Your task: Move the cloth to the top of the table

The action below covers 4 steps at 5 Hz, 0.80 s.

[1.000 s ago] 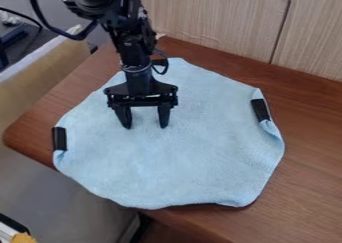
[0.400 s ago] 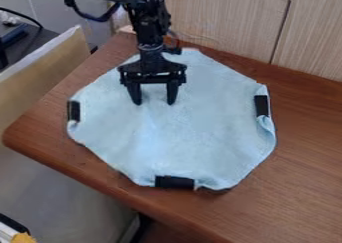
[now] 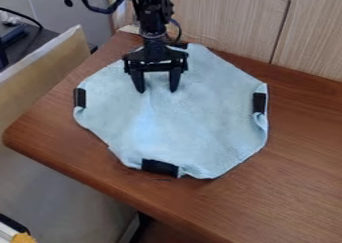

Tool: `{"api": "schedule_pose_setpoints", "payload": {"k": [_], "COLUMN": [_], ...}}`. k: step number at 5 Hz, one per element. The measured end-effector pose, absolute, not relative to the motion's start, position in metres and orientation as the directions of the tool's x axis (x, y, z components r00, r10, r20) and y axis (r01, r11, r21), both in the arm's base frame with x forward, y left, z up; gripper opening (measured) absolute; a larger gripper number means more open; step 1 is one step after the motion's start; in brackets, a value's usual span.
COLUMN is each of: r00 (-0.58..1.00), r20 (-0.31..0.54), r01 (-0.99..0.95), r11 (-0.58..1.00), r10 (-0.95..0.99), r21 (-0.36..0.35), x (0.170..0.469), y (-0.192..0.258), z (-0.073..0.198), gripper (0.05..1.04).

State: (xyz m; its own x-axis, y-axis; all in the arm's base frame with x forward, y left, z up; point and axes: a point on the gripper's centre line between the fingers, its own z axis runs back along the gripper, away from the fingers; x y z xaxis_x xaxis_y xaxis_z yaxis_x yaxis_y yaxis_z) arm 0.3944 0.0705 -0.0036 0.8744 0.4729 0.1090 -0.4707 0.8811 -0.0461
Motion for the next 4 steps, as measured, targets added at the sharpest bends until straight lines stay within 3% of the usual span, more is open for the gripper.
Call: {"api": "schedule_pose_setpoints", "payload": {"k": [3, 4], "r00": [0.881, 0.874], "r20": [0.063, 0.121], "r01": [-0.469, -0.470], "r11": [0.883, 0.882], "r10": [0.469, 0.471], "r21": [-0.020, -0.035], "x": [0.377, 0.375], "y": [0.076, 0.083], "z": [0.003, 0.039], "gripper": [1.000, 1.000]}}
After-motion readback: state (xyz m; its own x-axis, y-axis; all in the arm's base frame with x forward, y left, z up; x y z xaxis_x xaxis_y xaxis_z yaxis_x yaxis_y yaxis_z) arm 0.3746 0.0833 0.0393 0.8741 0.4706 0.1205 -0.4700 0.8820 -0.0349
